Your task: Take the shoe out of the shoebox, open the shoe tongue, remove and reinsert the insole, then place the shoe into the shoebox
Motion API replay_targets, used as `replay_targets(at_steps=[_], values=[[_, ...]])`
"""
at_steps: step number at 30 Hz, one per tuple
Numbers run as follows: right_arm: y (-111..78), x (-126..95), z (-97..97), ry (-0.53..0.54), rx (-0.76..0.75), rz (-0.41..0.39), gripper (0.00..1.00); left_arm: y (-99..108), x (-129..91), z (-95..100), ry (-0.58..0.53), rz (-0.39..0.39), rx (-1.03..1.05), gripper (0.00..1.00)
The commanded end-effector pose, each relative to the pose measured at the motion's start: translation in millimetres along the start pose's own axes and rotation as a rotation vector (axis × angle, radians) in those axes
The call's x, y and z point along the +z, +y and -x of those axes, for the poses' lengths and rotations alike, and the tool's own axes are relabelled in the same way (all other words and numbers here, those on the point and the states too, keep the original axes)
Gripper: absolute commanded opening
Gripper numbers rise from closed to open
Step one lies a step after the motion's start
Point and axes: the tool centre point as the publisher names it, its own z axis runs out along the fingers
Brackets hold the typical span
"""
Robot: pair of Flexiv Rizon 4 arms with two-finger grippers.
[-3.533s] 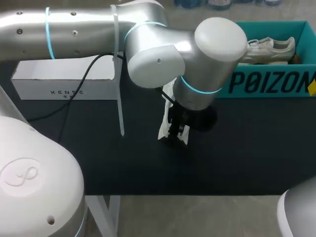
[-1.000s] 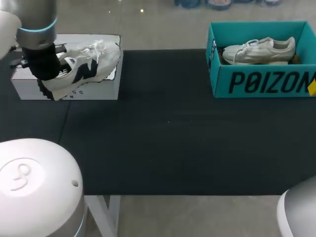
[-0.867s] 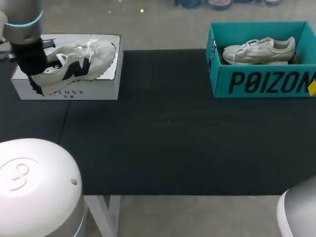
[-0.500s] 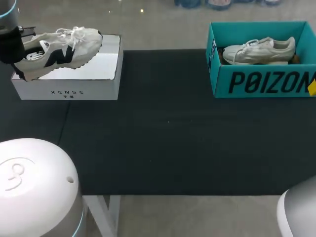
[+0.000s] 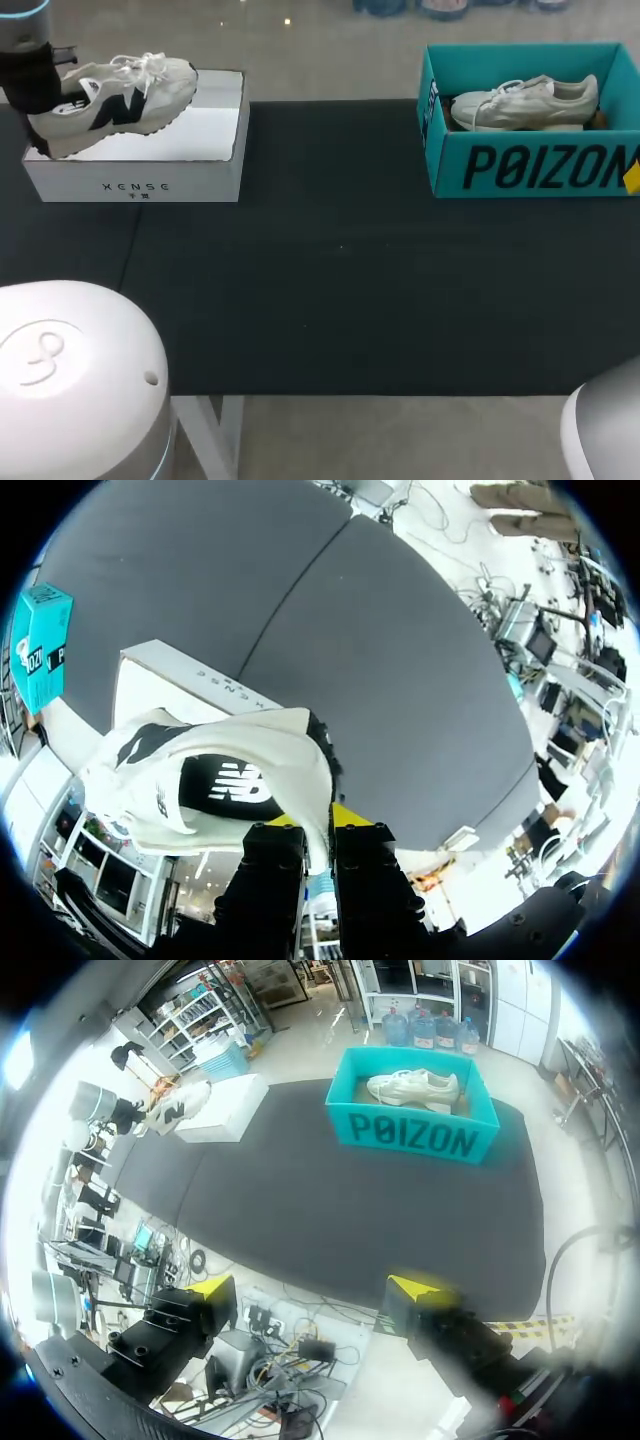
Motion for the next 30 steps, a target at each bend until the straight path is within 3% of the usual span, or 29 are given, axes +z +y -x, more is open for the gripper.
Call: replay_targets(at_steps=[1,4,8,17,22,30], values=[[3.1,-0.2,0.4,0.001,0.000,-0.007,1.00,0.8,-1.7,-1.6,-0.003,0.000,0.000,0.00],[3.1,-0.2,0.4,0.001,0.000,-0.007,1.00,0.8,-1.7,-1.6,-0.003,0.000,0.000,0.00],[3.1,-0.2,0.4,0.001,0.000,-0.007,1.00,5.5,-2.1,13.5,-0.011,0.027,0.140,0.00],[3.1,-0.2,0.4,0.001,0.000,-0.007,1.00,42.4,28.8,36.1,-0.089,0.034,0.483,0.00],[3.1,-0.2,0.4,0.001,0.000,-0.007,1.00,58.4,42.0,44.9,-0.127,0.089,0.609,0.00],[3.1,-0.2,0.4,0.001,0.000,-0.007,1.00,63.7,65.0,60.5,-0.123,0.085,0.685,0.00]])
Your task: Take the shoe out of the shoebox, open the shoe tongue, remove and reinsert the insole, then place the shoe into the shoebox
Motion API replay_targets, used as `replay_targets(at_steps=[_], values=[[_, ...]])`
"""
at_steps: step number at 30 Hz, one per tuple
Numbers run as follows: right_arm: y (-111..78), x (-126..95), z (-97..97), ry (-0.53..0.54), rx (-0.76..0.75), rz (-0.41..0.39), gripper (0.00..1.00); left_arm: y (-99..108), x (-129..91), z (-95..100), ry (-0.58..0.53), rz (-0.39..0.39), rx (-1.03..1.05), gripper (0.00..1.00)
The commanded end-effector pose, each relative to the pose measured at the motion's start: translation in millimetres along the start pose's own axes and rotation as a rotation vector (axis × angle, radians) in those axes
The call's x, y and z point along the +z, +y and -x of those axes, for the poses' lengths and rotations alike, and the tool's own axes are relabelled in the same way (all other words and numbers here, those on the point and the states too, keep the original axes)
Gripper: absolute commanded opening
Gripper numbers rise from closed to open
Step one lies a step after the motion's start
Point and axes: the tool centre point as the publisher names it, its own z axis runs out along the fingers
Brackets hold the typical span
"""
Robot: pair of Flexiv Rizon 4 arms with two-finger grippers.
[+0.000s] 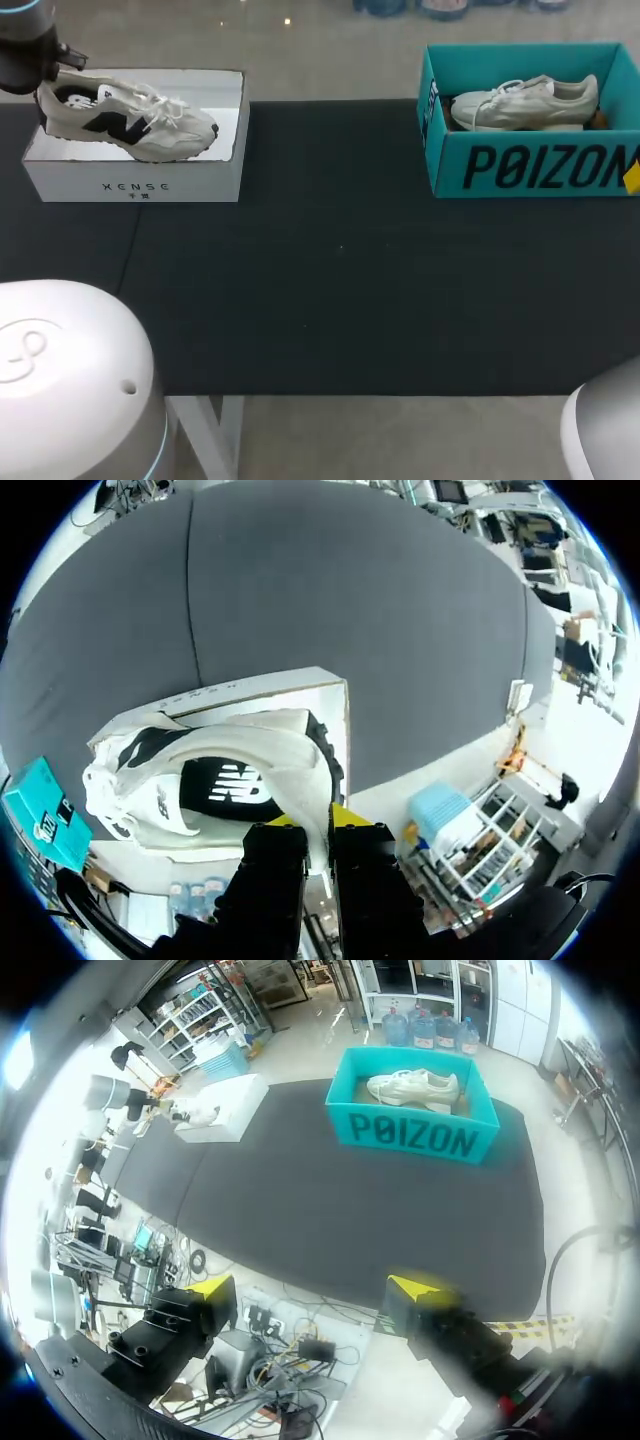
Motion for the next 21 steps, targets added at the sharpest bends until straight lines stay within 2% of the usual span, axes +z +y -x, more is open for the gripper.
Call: replay_targets(at_steps=[1,10,15,21], values=[[3.2,-0.2,0.4,0.001,0.001,-0.007,1.00,4.1,16.6,3.8,-0.017,-0.012,0.000,0.00],[3.2,-0.2,0.4,0.001,0.001,-0.007,1.00,-2.5,35.0,13.8,-0.053,-0.042,-0.027,0.00],[3.2,-0.2,0.4,0.001,0.001,-0.007,1.00,6.3,25.2,6.0,-0.101,-0.016,-0.076,0.00],[3.2,-0.2,0.4,0.001,0.001,-0.007,1.00,7.2,16.8,-3.7,-0.130,0.004,-0.146,0.00]])
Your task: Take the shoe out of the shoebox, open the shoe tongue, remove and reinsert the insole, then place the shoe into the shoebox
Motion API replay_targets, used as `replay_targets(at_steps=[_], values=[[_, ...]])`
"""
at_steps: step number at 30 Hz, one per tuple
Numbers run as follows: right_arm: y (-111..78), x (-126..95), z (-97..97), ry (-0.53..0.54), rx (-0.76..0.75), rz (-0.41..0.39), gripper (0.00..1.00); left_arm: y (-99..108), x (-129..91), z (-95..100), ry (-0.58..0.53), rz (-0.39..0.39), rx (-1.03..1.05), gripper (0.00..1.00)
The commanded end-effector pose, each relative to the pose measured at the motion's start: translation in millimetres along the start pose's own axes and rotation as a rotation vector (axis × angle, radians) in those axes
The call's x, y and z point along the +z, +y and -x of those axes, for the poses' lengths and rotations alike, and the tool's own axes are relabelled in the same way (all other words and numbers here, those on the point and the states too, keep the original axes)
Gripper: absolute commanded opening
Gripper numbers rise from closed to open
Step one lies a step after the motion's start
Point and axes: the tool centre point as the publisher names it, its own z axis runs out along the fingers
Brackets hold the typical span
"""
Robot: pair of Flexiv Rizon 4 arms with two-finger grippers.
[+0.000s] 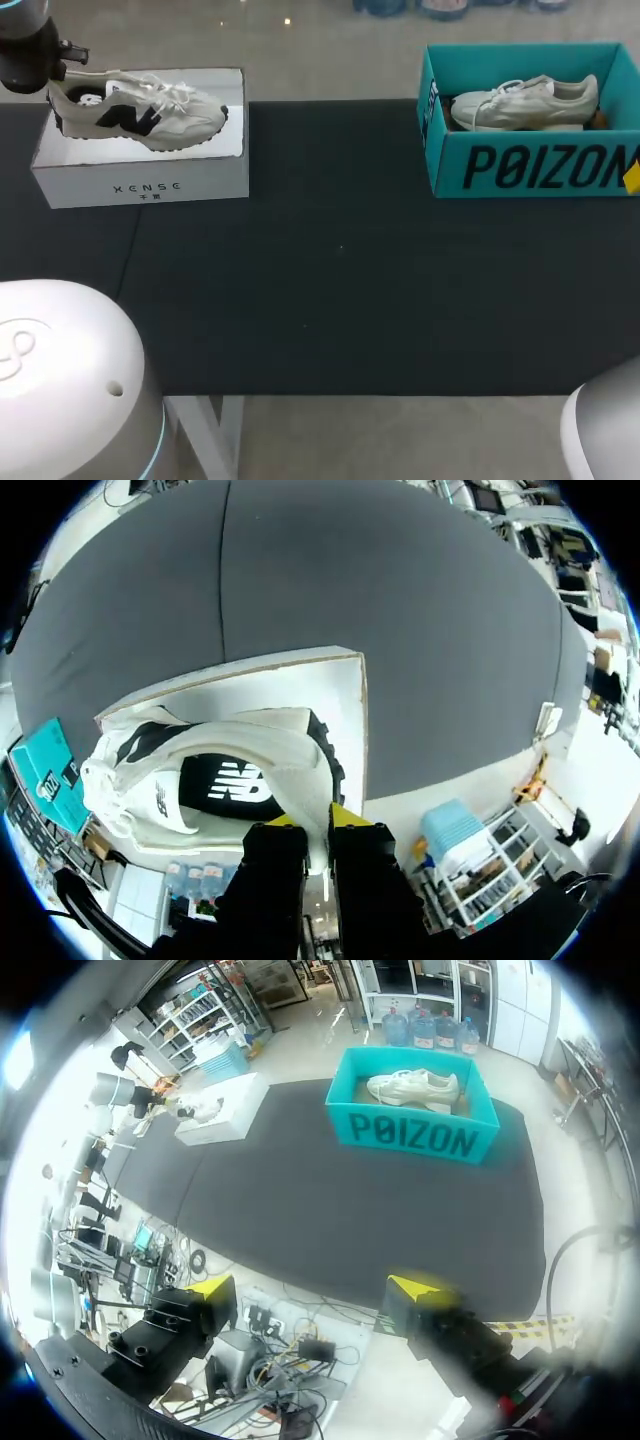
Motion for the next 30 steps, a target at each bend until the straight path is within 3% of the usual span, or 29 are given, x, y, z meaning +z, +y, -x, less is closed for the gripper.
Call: replay_targets(at_steps=[1,17,30], values=[[3.2,-0.2,0.4,0.001,0.001,-0.007,1.00,-4.3,-4.5,-9.0,-0.007,0.012,-0.024,0.00],[3.2,-0.2,0.4,0.001,0.001,-0.007,1.00,-17.4,34.2,0.6,-0.006,-0.037,-0.139,0.00],[3.2,-0.2,0.4,0.001,0.001,-0.007,1.00,-42.0,52.3,5.3,-0.014,-0.083,-0.080,0.00]])
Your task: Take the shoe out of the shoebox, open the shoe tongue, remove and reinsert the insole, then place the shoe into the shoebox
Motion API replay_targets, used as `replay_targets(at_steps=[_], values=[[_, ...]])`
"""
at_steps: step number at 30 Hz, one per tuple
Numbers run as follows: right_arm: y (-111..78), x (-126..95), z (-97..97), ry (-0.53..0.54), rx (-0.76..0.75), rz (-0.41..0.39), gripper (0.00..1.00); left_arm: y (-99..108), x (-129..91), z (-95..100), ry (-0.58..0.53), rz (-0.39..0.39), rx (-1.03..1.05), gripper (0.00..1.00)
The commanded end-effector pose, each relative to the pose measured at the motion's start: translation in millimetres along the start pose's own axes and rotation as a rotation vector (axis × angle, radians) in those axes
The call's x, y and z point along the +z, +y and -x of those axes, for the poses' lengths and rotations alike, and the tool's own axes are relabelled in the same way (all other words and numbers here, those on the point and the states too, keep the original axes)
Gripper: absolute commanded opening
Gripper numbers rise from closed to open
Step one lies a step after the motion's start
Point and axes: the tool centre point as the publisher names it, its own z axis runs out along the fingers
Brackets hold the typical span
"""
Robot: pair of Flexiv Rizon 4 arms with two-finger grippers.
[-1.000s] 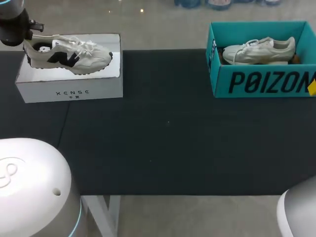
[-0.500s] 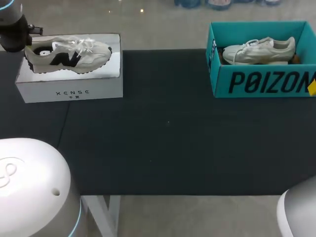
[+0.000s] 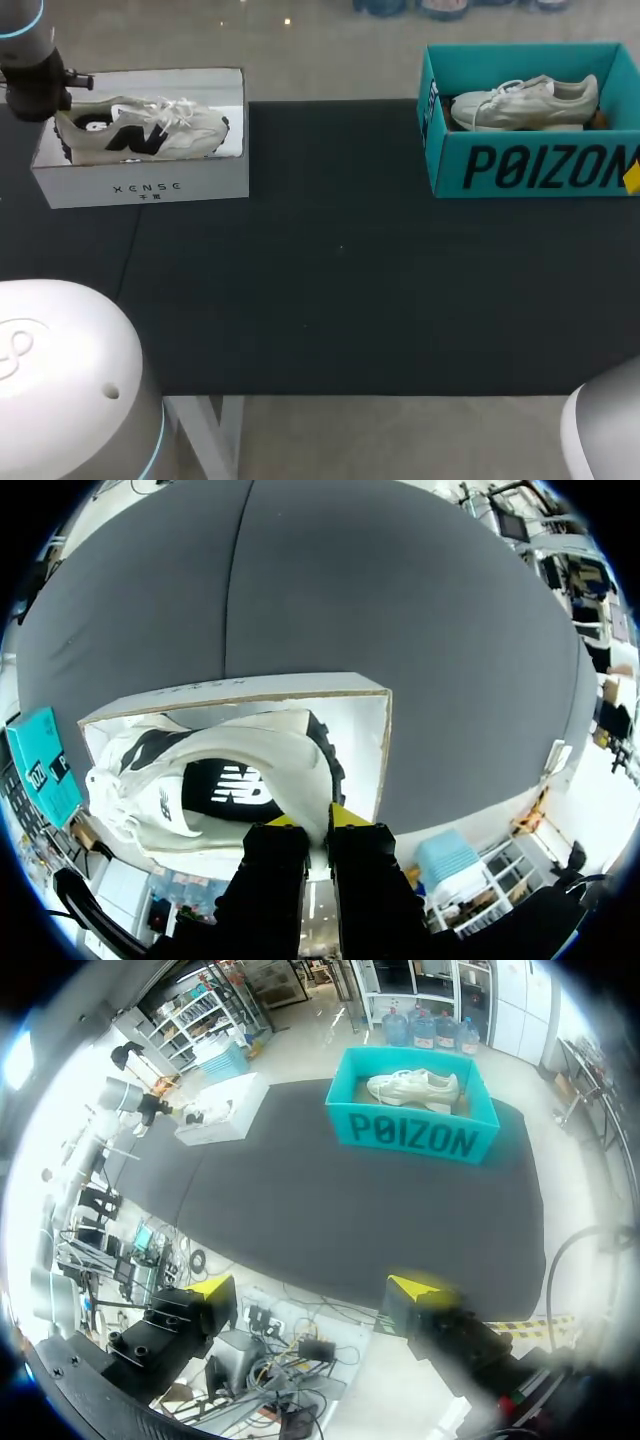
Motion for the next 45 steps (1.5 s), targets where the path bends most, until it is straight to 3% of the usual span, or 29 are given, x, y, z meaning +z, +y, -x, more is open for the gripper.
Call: replay_targets(at_steps=[1,29,30,31,32,40,45], values=[[3.2,-0.2,0.4,0.000,0.000,-0.007,1.00,-4.0,5.2,-0.2,-0.007,-0.002,0.009,0.00],[3.2,-0.2,0.4,0.000,0.000,-0.007,1.00,-32.5,60.2,-0.1,-0.017,-0.114,0.106,0.00],[3.2,-0.2,0.4,0.000,0.000,-0.007,1.00,-33.4,60.6,0.0,-0.017,-0.119,0.116,0.13],[3.2,-0.2,0.4,0.000,0.000,-0.007,1.00,-34.1,60.4,0.1,-0.016,-0.119,0.117,0.71],[3.2,-0.2,0.4,0.000,0.000,-0.007,1.00,-34.5,59.8,-0.1,-0.013,-0.120,0.116,1.00],[3.2,-0.2,0.4,0.000,0.000,-0.007,1.00,-27.0,40.2,-2.2,-0.004,-0.094,0.097,1.00],[3.2,-0.2,0.4,0.000,0.000,-0.007,1.00,-18.7,8.7,7.8,-0.010,-0.039,0.089,1.00]])
